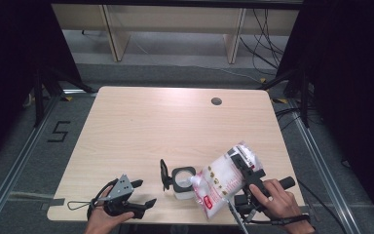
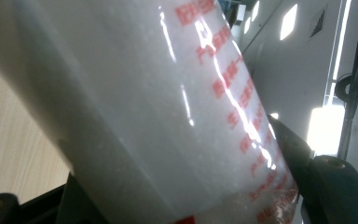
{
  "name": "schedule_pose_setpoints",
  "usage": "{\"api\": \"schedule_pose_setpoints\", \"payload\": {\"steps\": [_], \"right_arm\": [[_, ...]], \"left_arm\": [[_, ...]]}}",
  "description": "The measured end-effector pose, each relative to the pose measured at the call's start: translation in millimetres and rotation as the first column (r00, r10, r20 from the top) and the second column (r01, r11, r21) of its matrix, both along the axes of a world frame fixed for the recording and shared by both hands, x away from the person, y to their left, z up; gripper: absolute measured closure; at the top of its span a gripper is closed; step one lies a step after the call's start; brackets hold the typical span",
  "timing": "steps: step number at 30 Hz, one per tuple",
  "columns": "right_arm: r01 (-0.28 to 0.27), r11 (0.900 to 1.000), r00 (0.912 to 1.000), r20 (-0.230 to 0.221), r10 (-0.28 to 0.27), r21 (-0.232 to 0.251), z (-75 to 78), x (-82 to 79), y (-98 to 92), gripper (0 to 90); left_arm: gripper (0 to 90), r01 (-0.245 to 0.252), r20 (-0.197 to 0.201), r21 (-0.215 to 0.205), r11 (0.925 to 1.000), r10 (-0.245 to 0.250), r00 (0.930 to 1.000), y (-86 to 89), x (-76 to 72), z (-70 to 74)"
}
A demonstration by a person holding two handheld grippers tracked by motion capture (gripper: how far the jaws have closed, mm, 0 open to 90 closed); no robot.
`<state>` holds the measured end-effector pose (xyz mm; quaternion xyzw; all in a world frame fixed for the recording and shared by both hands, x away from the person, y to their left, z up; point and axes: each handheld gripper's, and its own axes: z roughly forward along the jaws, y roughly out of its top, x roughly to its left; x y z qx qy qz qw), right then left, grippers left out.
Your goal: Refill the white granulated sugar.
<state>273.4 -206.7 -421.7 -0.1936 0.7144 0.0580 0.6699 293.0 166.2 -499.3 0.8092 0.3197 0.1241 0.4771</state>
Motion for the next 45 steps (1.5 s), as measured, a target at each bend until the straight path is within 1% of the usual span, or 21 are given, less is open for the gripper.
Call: {"api": "schedule_pose_setpoints", "payload": {"steps": [1, 4, 6, 9, 10, 11, 12, 14, 17, 19, 20, 21, 23, 24, 26, 27, 31, 32, 34, 35, 45], "right_arm": [[0.001, 1.000, 1.0000, 0.001, -0.001, 0.000, 0.3, -0.2, -0.1, 41.3], [0.014, 1.000, 0.9997, -0.018, -0.014, 0.026, -1.2, -0.4, -0.7, 41.3], [-0.002, 1.000, 1.0000, -0.001, 0.002, -0.003, 1.4, 0.0, 0.7, 41.3], [0.011, 1.000, 0.9998, -0.019, -0.010, 0.020, -0.8, -0.6, 0.3, 41.4], [-0.001, 1.000, 1.0000, -0.009, 0.001, -0.001, 0.3, -0.1, 1.2, 41.3], [-0.007, 1.000, 1.0000, 0.000, 0.007, -0.002, 0.6, 0.3, 1.4, 41.3], [0.015, 1.000, 0.9997, -0.020, -0.014, 0.016, -1.1, -0.2, 0.5, 41.4], [0.007, 1.000, 0.9999, -0.010, -0.007, 0.003, 0.0, 0.2, 0.4, 41.3], [0.015, 1.000, 0.9997, -0.017, -0.015, 0.023, -1.3, 0.3, -0.7, 41.4], [0.010, 1.000, 0.9998, -0.015, -0.010, 0.026, 0.0, 0.1, -1.1, 41.4], [0.013, 1.000, 0.9998, -0.016, -0.012, 0.028, 0.2, 0.0, -1.5, 41.4], [0.027, 0.999, 0.9993, -0.025, -0.026, 0.041, -0.6, -0.7, -1.9, 41.4], [0.022, 0.999, 0.9996, -0.019, -0.022, 0.035, 0.4, -0.6, -1.9, 41.4], [0.017, 1.000, 0.9998, -0.014, -0.016, 0.017, 2.5, -0.5, -1.6, 41.4], [0.016, 1.000, 0.9998, -0.013, -0.015, 0.020, 2.0, 0.0, -1.6, 41.4], [0.026, 0.999, 0.9994, -0.025, -0.025, 0.036, -0.1, -0.3, -2.1, 41.4], [0.023, 0.999, 0.9994, -0.028, -0.022, 0.038, -0.4, -0.3, -2.0, 41.4], [0.016, 0.999, 0.9996, -0.022, -0.015, 0.032, 0.0, 0.1, -1.5, 41.5], [0.010, 1.000, 0.9998, -0.015, -0.010, 0.024, 0.5, -0.1, -1.3, 41.4], [0.019, 0.999, 0.9995, -0.025, -0.018, 0.035, -0.3, -0.6, -1.9, 41.5], [0.010, 1.000, 0.9997, -0.021, -0.010, 0.025, 0.8, 0.2, -0.8, 41.5]], "left_arm": [[19.4, 0.006, 0.013, 0.012, 0.9999, -0.006, 0.9999, 0.9, 0.9, 0.7], [19.4, 0.006, 0.003, 0.015, 0.9999, -0.006, 1.0000, 0.9, -0.1, 0.4], [19.4, 0.001, 0.005, 0.009, 1.0000, -0.001, 1.0000, 0.8, 0.3, -0.2], [19.4, -0.003, 0.004, 0.004, 1.0000, 0.003, 1.0000, 0.3, -0.8, 0.5], [19.4, 0.012, 0.013, 0.019, 0.9997, -0.012, 0.9998, 1.6, -0.3, 0.8], [19.4, -0.006, 0.000, -0.003, 1.0000, 0.006, 1.0000, 0.2, -1.1, 0.1], [19.4, -0.008, 0.003, 0.000, 1.0000, 0.008, 1.0000, 0.6, -0.5, 0.3], [19.4, -0.004, 0.008, 0.021, 0.9998, 0.004, 1.0000, 2.2, 0.2, 0.9], [19.4, -0.005, 0.005, -0.003, 1.0000, 0.005, 1.0000, 0.7, -0.8, 0.0], [19.4, 0.000, 0.016, -0.004, 1.0000, 0.000, 0.9999, 0.6, 0.2, 0.2], [19.4, 0.003, 0.019, 0.014, 0.9999, -0.003, 0.9998, 1.4, -0.3, 0.9], [19.4, -0.002, -0.001, 0.007, 1.0000, 0.002, 1.0000, 1.2, -1.9, 0.4], [19.4, -0.008, 0.006, -0.005, 1.0000, 0.008, 0.9999, 0.8, -1.3, 0.5], [19.4, 0.009, 0.019, 0.018, 0.9998, -0.009, 0.9998, 2.5, 0.2, 1.5], [19.4, 0.009, 0.021, 0.017, 0.9998, -0.009, 0.9997, 2.5, -0.2, 1.3], [19.4, -0.008, -0.001, -0.003, 1.0000, 0.008, 1.0000, 0.9, -2.1, 0.4], [19.6, 0.004, 0.018, 0.008, 1.0000, -0.004, 0.9998, 1.3, -0.2, 0.7], [19.6, -0.006, -0.002, -0.001, 1.0000, 0.006, 1.0000, 0.7, -1.8, 0.0], [19.6, -0.005, -0.003, 0.000, 1.0000, 0.005, 1.0000, 1.0, -1.3, 0.0], [19.6, 0.004, 0.024, 0.018, 0.9998, -0.005, 0.9997, 2.3, 0.9, 0.4], [19.6, -0.010, 0.004, 0.008, 0.9999, 0.010, 0.9999, 2.7, -2.0, 1.2]]}}
